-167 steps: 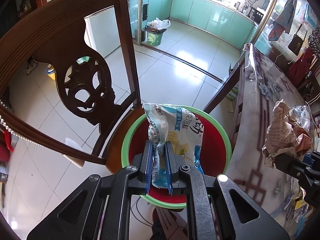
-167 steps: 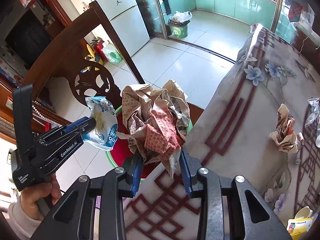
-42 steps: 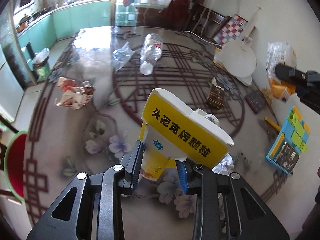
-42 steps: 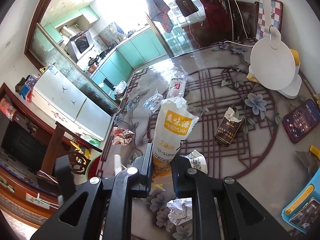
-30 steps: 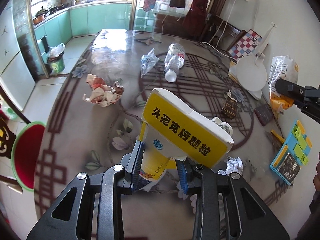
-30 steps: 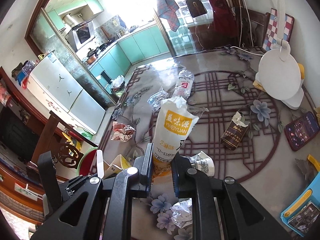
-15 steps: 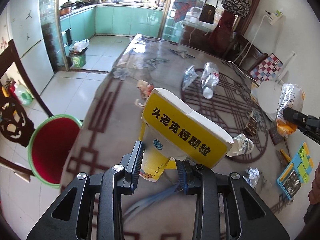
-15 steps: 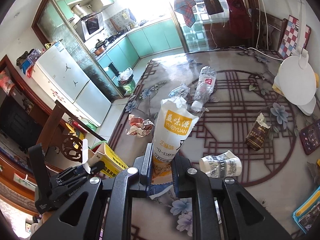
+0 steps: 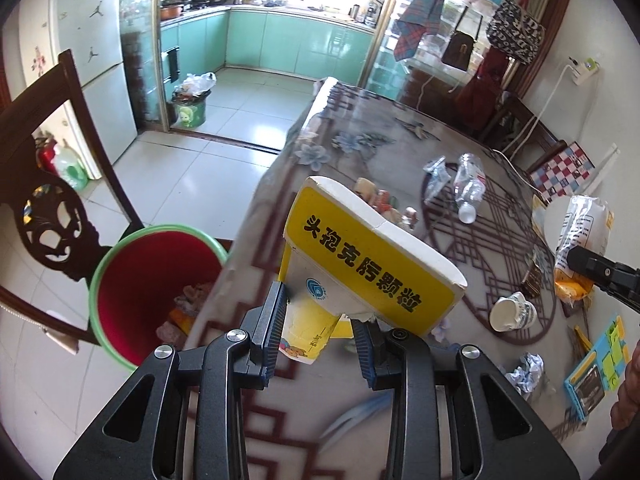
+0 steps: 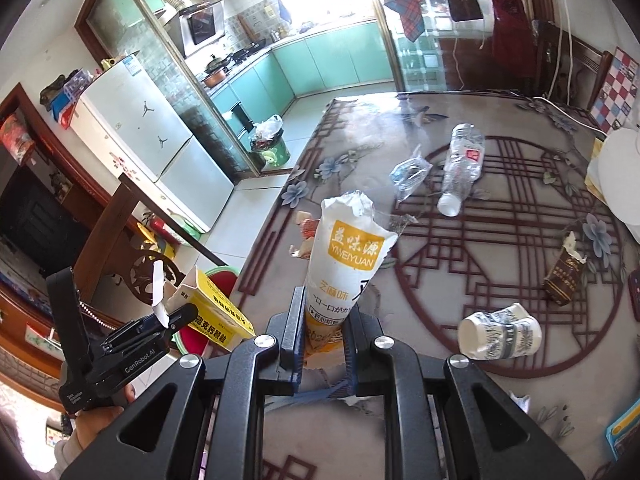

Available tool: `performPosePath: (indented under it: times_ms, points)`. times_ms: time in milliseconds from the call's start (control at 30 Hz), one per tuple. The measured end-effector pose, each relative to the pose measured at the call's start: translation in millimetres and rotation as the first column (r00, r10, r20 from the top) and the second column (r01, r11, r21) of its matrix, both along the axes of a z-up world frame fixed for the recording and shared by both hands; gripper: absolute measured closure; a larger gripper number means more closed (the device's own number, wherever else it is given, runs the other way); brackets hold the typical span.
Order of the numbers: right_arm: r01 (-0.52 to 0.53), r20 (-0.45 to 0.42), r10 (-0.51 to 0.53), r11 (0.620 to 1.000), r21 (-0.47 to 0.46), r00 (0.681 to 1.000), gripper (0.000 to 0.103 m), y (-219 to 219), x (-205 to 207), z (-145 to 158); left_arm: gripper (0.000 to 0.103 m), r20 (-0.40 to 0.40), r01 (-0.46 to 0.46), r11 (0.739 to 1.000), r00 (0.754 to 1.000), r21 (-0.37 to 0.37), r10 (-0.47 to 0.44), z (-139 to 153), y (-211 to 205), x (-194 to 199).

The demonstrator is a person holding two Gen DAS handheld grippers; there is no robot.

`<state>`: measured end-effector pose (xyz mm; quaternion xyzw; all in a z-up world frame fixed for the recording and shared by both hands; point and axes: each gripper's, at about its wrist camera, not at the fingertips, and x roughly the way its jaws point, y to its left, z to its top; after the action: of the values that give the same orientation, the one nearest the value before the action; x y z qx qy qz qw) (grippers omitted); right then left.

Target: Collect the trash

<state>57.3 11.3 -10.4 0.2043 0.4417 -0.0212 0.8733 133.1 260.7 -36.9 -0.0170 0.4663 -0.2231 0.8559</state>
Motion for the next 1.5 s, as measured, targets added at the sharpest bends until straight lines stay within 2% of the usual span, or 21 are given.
performPosePath:
  times_ms: [300, 533, 833, 1000, 1167, 1500]
  points:
    - [-0.080, -0.012, 0.080, 0.997, -0.017, 0.997, 0.089, 49.3, 38.2, -7.7, 0.072, -0.004, -0.096, 0.995, 0.995, 0.006, 0.096, -4.6, 49.5, 23.7]
    - [-0.158, -0.032, 0.157, 0.987, -0.018, 0.987, 0.089, 93.6, 68.5, -17.9, 0.072, -0.007, -0.186, 0.983, 0.982, 0.003, 0.186, -10.4, 98.5, 39.2]
    - [-0.280, -0.084, 0.282, 0.959, 0.035, 0.956, 0.089, 159.7, 117.4, -54.9, 0.072, -0.037, -0.271, 0.962, 0.962, 0.025, 0.271, -28.2, 148.1, 54.1]
    - [-0.363, -0.121, 0.370, 0.929, 0.072, 0.921, 0.089, 196.4, 141.1, -81.4, 0.072, -0.055, -0.277, 0.960, 0.959, 0.046, 0.279, -36.4, 160.6, 64.1]
    - [-0.424, -0.175, 0.426, 0.904, 0.051, 0.888, 0.089, 226.1, 159.3, -106.3, 0.072, -0.079, -0.286, 0.957, 0.954, 0.054, 0.290, -46.9, 170.8, 74.4]
    - [-0.482, -0.186, 0.476, 0.876, 0.017, 0.860, 0.089, 259.3, 172.5, -120.6, 0.072, -0.112, -0.279, 0.956, 0.951, 0.088, 0.288, -62.4, 176.5, 93.9]
